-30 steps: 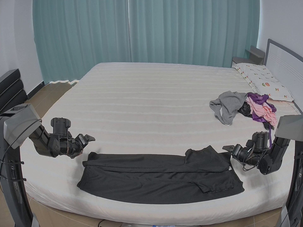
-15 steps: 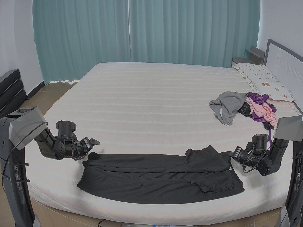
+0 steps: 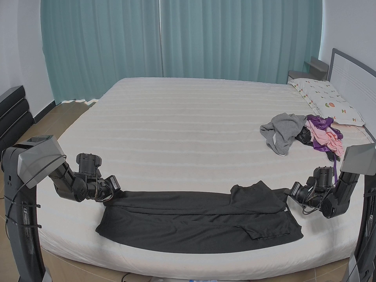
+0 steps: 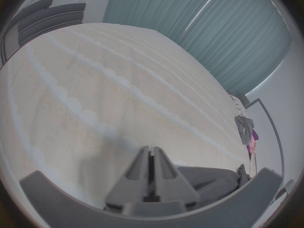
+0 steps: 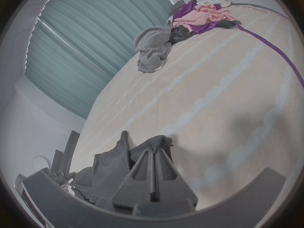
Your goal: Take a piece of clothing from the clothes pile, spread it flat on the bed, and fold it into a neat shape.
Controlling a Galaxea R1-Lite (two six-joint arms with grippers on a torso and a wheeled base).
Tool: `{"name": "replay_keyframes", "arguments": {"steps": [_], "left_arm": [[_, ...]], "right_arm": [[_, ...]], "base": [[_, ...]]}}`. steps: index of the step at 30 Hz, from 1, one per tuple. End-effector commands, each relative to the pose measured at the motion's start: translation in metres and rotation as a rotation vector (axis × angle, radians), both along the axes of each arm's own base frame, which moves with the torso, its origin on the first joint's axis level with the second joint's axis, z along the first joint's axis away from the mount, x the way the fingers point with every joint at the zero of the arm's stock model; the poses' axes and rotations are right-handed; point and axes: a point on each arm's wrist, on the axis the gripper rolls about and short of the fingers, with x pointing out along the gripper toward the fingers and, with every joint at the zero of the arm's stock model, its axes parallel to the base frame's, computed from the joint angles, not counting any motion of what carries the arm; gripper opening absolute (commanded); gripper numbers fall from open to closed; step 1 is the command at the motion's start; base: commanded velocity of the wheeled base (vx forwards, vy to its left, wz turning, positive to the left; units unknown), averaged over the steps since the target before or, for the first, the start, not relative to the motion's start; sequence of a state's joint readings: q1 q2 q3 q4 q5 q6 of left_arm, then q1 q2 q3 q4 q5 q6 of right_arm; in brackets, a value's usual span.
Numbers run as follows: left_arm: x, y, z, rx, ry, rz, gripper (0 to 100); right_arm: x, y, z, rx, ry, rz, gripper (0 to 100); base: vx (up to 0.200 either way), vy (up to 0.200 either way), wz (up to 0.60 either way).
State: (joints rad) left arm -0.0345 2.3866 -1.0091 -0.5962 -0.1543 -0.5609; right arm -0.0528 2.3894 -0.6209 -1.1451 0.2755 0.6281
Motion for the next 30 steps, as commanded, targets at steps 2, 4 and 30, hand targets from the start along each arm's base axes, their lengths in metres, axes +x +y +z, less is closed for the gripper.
{"name": "replay_keyframes", "arguments": {"steps": [2,4,30], "left_arm": [[-0.002,0.006,-0.003,0.016,0.012,0.039,0],[-0.001,0.012,-0.001,-0.006,0.010,0.077,0],[0.001,0.027,0.001,-0.054,-0.046,0.154,100]], "right_arm": [[-0.002,-0.002,0.000,0.001,0.003,-0.007,0],[-0.002,-0.004,0.000,0.001,0.003,-0.012,0],[-0.003,-0.007,-0.002,-0.004,0.004,-0.023,0]], "base": [[0.000,0.000,0.00],[0.000,0.000,0.00],[0.000,0.000,0.00]]}}
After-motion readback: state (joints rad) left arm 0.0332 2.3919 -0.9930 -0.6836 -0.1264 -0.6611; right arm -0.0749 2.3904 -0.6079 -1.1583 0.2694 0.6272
